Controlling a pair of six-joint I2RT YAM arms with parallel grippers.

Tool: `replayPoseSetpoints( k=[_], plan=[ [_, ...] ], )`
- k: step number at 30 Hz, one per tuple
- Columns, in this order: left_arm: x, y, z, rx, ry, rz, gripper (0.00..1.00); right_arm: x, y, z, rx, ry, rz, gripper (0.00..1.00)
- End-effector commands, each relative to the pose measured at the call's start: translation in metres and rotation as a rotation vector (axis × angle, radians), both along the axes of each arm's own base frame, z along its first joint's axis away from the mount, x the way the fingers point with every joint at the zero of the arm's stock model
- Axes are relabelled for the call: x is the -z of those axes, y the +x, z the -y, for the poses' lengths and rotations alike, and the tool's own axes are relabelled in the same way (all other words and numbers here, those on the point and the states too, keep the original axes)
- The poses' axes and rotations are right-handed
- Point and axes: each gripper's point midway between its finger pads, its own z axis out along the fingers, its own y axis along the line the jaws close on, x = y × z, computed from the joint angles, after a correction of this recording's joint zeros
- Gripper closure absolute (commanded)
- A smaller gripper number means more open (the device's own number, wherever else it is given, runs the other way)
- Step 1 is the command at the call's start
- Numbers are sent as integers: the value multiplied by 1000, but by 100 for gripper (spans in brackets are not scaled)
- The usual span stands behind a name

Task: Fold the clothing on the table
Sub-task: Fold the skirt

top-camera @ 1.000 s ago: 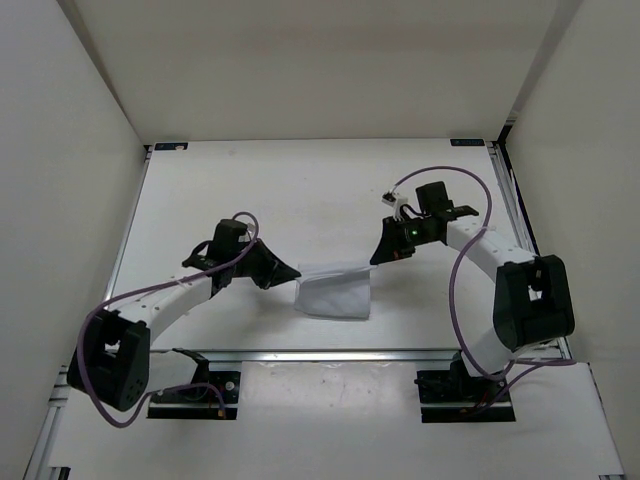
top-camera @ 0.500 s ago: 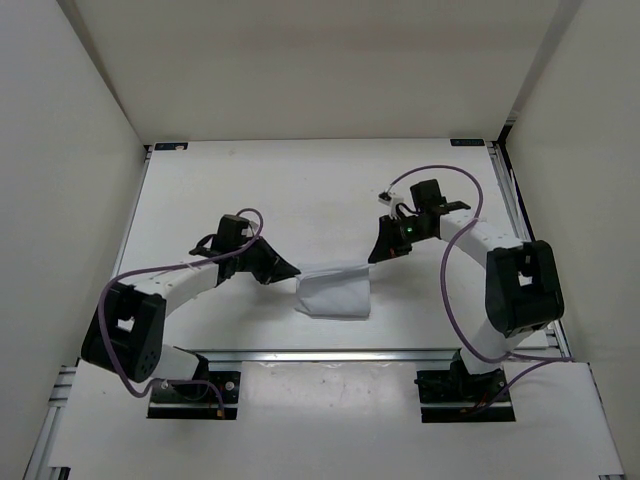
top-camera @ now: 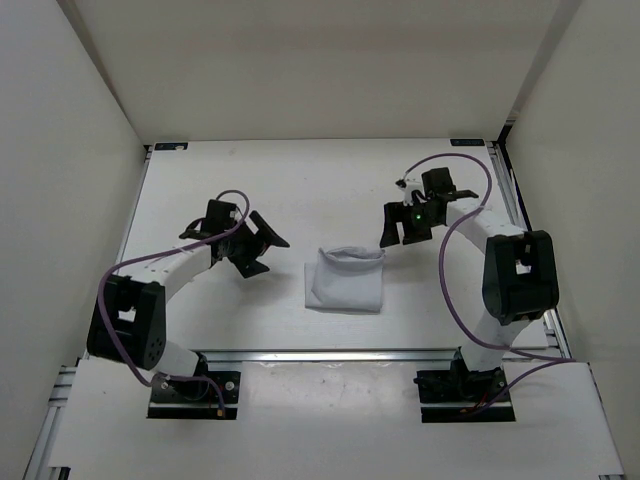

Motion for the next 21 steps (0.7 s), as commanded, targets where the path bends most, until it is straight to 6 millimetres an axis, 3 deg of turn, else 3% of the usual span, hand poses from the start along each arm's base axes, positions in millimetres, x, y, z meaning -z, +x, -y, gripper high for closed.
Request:
replayPoseSetpoints(
  k=[1, 2, 3, 6, 9, 15, 17, 21],
  plan=[
    [-38, 8, 11, 78, 23, 158, 1, -22, 32, 7, 19, 1, 108, 15],
    [-52, 11, 23, 129, 46, 220, 1, -27, 34, 4, 7, 20, 119, 16],
    [-49, 9, 24, 165, 100, 237, 2, -35, 37, 3, -3, 36, 132, 17],
    [-73, 4, 55, 360, 227, 364, 2, -51, 38, 2, -21, 85, 185, 16],
    [-54, -19, 75, 571, 346, 365, 1, -67, 33, -1, -41, 128, 265, 15],
    [-19, -38, 66, 653, 348, 283, 1, -62, -1, -24, -177, 134, 250, 32],
    [-13, -42, 58, 662, 399, 264, 1, -58, -11, -26, -197, 153, 213, 32],
    [-1, -46, 55, 710, 459, 293, 1, -68, -13, -24, -199, 171, 255, 31]
  ],
)
